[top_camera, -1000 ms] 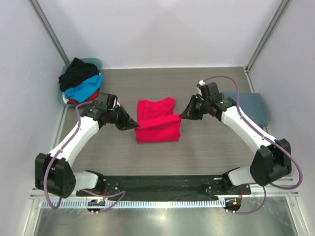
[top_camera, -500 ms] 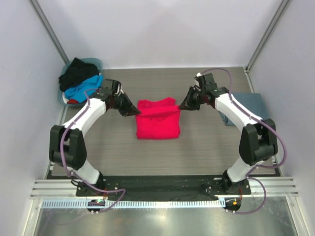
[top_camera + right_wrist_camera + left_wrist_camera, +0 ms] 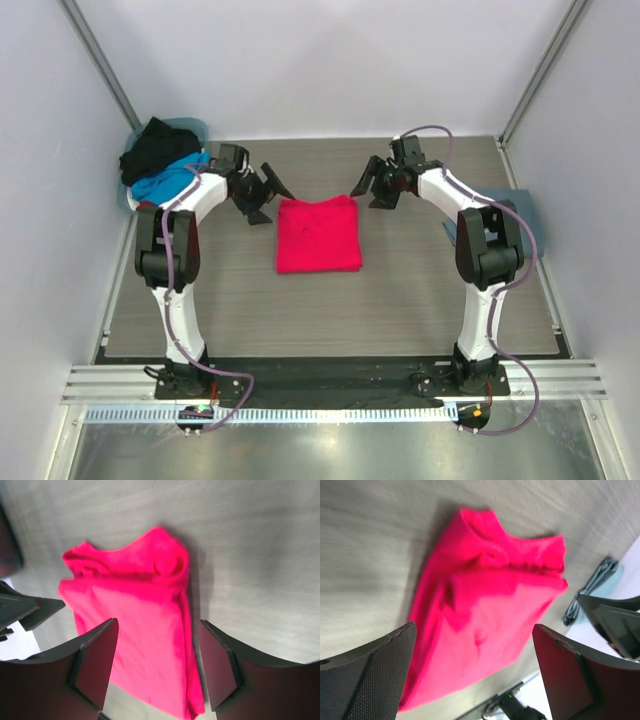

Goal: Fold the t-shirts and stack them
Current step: Neatly place the folded tshirt to the corner

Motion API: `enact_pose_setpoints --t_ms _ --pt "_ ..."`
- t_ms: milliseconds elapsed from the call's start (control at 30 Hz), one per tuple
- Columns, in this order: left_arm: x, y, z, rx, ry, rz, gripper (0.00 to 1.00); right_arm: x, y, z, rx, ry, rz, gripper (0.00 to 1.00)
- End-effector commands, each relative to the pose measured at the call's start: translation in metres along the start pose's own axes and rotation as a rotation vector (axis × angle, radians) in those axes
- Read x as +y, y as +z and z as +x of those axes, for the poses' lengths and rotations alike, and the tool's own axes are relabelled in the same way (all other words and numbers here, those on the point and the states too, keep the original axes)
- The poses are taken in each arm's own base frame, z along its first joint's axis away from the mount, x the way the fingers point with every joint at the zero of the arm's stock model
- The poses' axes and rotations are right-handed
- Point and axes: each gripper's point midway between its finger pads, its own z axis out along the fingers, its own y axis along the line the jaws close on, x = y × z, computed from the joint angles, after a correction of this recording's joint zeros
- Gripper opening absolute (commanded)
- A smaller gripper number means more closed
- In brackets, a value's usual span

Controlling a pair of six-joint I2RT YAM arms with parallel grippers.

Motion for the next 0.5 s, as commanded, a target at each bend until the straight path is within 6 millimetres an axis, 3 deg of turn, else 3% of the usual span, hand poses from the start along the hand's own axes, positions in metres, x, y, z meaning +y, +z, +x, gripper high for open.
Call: enact_pose_setpoints --t_ms 0,67,133,200,233,267,300,333,467 --pt "-0.027 -0.017 -0.031 -0.097 0.084 0.087 0.99 0.028 -0.024 -0.061 -0.189 -0.073 -0.054 0.71" --pt "-0.035 -0.03 -0.031 -0.124 0.119 0.106 1.0 0.026 -0.044 -0.069 -0.228 -0.097 -0.03 0.67" --pt "-0.03 -0.035 -0.028 -0.134 0.152 0.091 1.0 0.007 -0.066 -0.071 -0.247 -0.157 0.051 0.62" --pt "-0.028 -0.046 -0.021 -0.137 0.177 0.082 1.0 -0.029 -0.08 -0.071 -0.272 -0.192 0.197 0.57" --pt "-0.018 -0.045 -0.016 -0.133 0.178 0.056 1.0 -0.051 -0.09 -0.07 -0.265 -0.233 0.277 0.58" --pt "-0.013 -0.047 -0.013 -0.138 0.189 0.041 1.0 -0.058 -0.103 -0.07 -0.282 -0.259 0.315 0.58" --pt "-0.013 -0.057 -0.013 -0.167 0.2 0.041 1.0 -0.09 -0.114 -0.069 -0.306 -0.262 0.457 0.59" --pt "0.001 -0.053 -0.004 -0.158 0.19 0.02 1.0 -0.104 -0.123 -0.069 -0.313 -0.288 0.521 0.6" --pt "0.003 -0.064 -0.002 -0.239 0.183 0.055 0.99 -0.152 -0.157 -0.071 -0.362 -0.303 0.808 0.64"
